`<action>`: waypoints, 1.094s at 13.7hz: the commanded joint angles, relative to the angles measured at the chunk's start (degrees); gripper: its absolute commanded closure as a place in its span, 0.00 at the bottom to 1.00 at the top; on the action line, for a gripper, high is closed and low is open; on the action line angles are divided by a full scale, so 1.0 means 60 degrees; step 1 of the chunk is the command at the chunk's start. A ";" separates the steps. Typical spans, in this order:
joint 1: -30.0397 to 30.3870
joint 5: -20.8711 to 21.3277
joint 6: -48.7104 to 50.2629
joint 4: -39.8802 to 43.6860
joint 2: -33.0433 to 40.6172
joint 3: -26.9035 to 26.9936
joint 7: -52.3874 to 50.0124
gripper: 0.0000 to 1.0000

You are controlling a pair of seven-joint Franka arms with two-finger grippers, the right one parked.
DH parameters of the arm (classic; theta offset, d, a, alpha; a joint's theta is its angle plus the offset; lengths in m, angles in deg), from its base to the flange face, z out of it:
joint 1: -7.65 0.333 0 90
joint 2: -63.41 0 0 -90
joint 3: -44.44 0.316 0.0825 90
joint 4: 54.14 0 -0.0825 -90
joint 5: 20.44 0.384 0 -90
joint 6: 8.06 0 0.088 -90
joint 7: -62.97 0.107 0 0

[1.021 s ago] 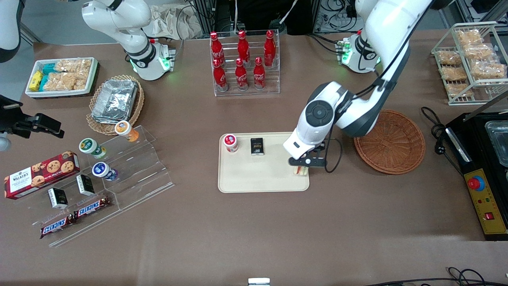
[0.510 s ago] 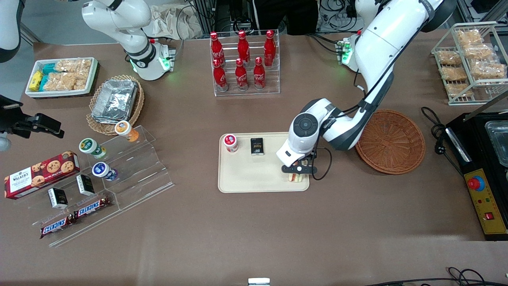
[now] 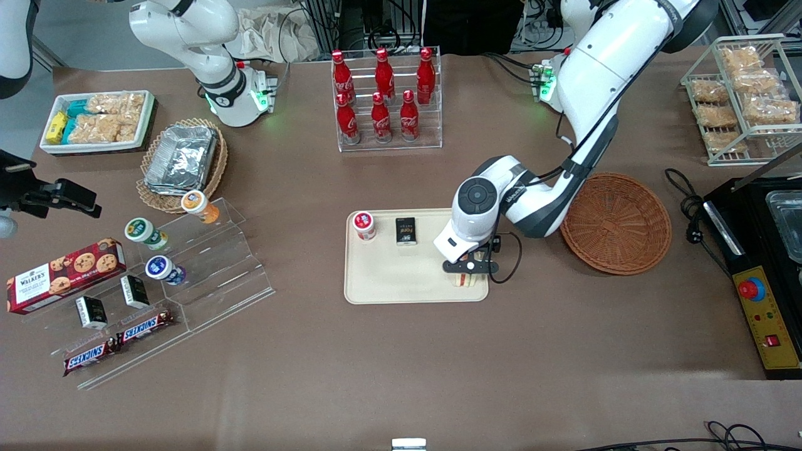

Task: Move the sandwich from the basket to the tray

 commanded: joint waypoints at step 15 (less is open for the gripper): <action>0.1609 -0.3101 0.6716 0.3087 0.4304 0.1512 0.1851 0.00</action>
